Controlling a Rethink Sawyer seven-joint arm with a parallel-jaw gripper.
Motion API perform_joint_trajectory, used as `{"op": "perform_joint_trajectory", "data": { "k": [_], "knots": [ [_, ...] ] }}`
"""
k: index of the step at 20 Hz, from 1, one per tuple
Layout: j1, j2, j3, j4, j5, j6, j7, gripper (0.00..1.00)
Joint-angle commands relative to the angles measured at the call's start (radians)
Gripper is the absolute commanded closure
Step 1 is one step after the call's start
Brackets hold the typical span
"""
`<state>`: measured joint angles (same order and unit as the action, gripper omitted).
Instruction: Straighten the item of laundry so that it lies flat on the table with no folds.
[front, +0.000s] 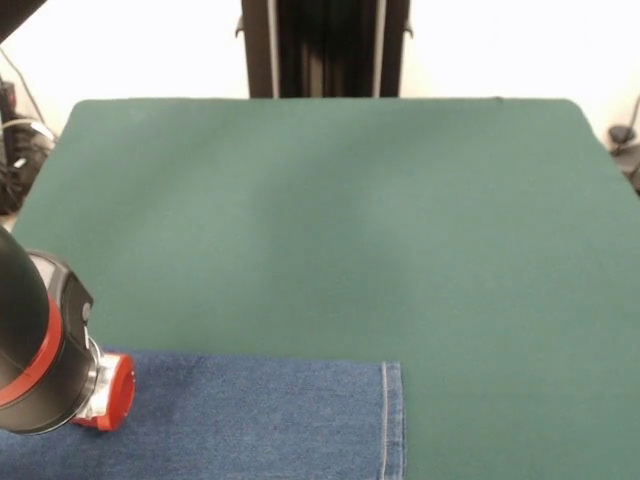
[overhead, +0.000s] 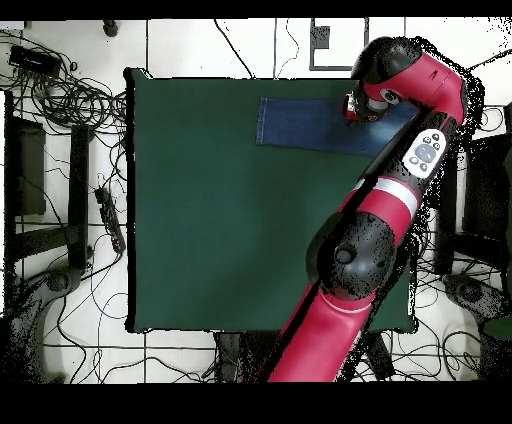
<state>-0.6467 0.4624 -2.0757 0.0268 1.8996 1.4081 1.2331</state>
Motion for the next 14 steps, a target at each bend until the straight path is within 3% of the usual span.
{"op": "perform_joint_trajectory", "data": {
  "k": [1,4,9,14],
  "knots": [
    [0.027,0.183,0.006,-0.022,-0.083,-0.208,-0.287,0.00],
    [0.044,0.163,0.132,-0.049,-0.161,-0.183,-0.275,0.00],
    [0.098,0.140,0.345,-0.070,-0.341,-0.244,-0.203,0.00],
    [0.146,0.134,0.485,-0.051,-0.467,-0.230,-0.172,0.00]
  ]
}}
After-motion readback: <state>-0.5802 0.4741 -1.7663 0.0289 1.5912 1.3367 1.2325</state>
